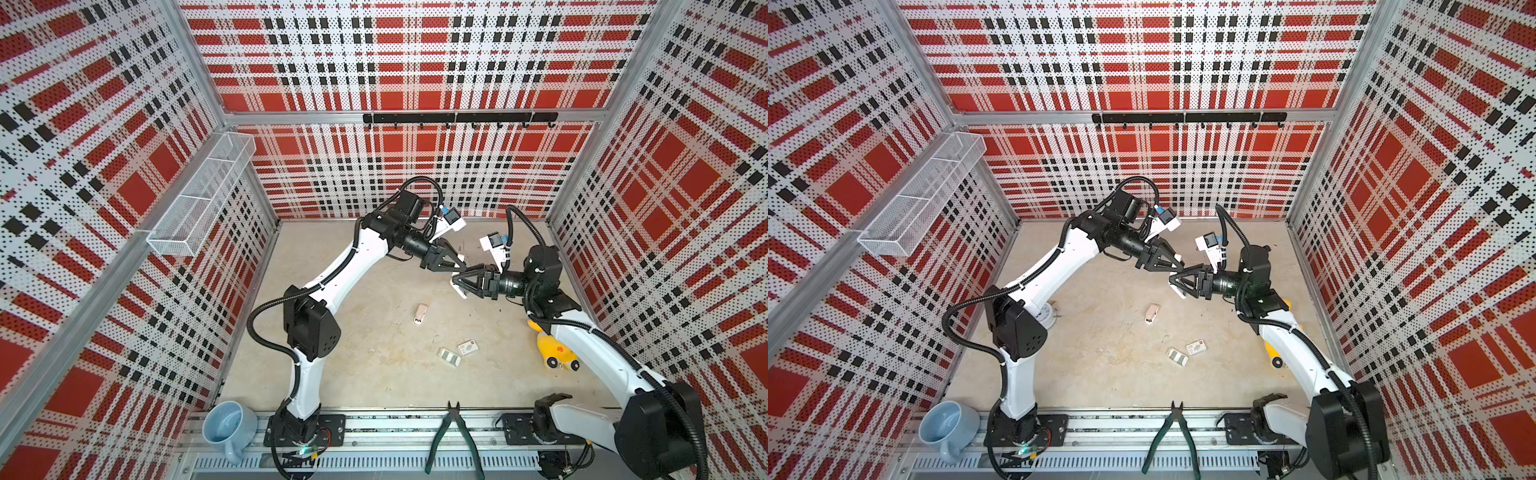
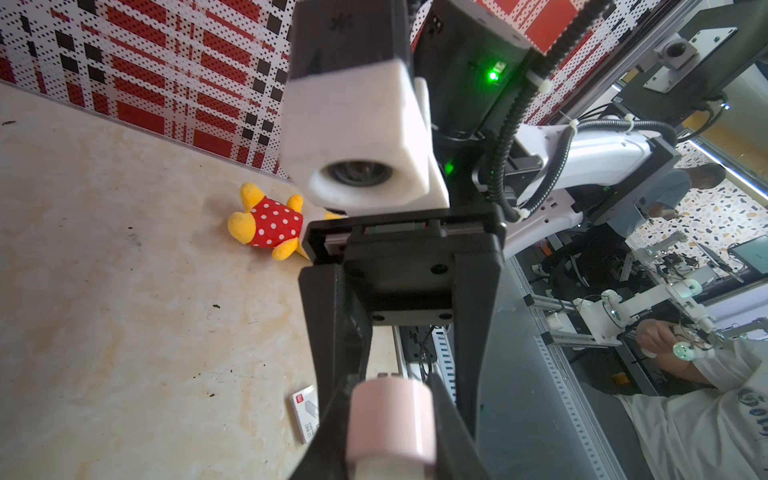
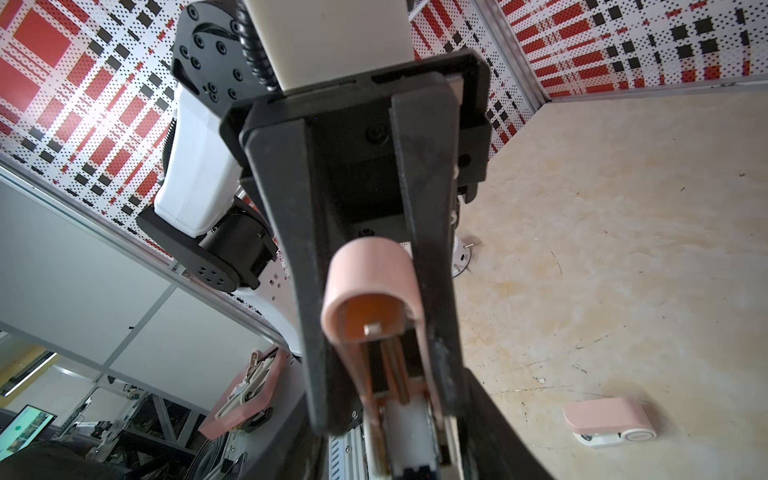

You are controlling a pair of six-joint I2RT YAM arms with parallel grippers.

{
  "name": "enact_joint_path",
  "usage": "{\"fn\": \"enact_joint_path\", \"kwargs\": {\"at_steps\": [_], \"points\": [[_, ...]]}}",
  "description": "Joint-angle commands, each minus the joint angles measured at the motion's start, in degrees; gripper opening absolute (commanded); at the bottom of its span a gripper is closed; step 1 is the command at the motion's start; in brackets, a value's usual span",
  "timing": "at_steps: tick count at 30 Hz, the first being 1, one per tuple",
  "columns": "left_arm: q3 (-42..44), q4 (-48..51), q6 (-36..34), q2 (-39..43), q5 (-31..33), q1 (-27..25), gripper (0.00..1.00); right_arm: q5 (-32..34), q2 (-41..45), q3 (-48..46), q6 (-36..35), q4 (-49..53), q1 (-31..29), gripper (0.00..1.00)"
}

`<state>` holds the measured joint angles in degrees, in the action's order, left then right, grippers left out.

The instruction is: Load the staples into the stapler

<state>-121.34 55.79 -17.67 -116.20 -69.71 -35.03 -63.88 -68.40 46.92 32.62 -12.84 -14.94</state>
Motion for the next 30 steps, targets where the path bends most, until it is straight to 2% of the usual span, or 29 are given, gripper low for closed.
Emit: {"fn": "enact_joint_path", "kwargs": {"at_steps": [1, 4, 19, 22, 27, 30], "points": [[-2.1, 0.5, 1.3, -0.1, -2.4, -0.3, 0.13, -0.7, -0.1, -0.3, 0.6, -3.4, -0.4, 0.49], [-2.6, 0.5, 1.6, -0.5, -3.0, -0.3, 0.13, -0.4, 0.2, -0.6, 0.6, -3.4, -0.5, 0.47], [-2.6, 0.5, 2.0, -0.6, -3.8, -0.9, 0.15, -0.5, -1.2, -0.3, 2.1, -5.1, -0.7, 0.21], [-2.7, 0.5, 2.2, -0.8, -3.4, -0.9, 0.23, -0.2, -1.3, -0.3, 2.0, -5.0, -0.7, 0.17], [-2.8, 0.5, 2.1, -0.6, -2.0, -0.4, 0.43, 0.9, -2.1, 0.3, 0.7, -3.1, -0.7, 0.14], [-2.8, 0.4, 1.9, -0.1, -0.9, 0.7, 0.49, 2.0, -3.0, 1.2, -1.4, -0.1, -0.7, 0.12]]}}
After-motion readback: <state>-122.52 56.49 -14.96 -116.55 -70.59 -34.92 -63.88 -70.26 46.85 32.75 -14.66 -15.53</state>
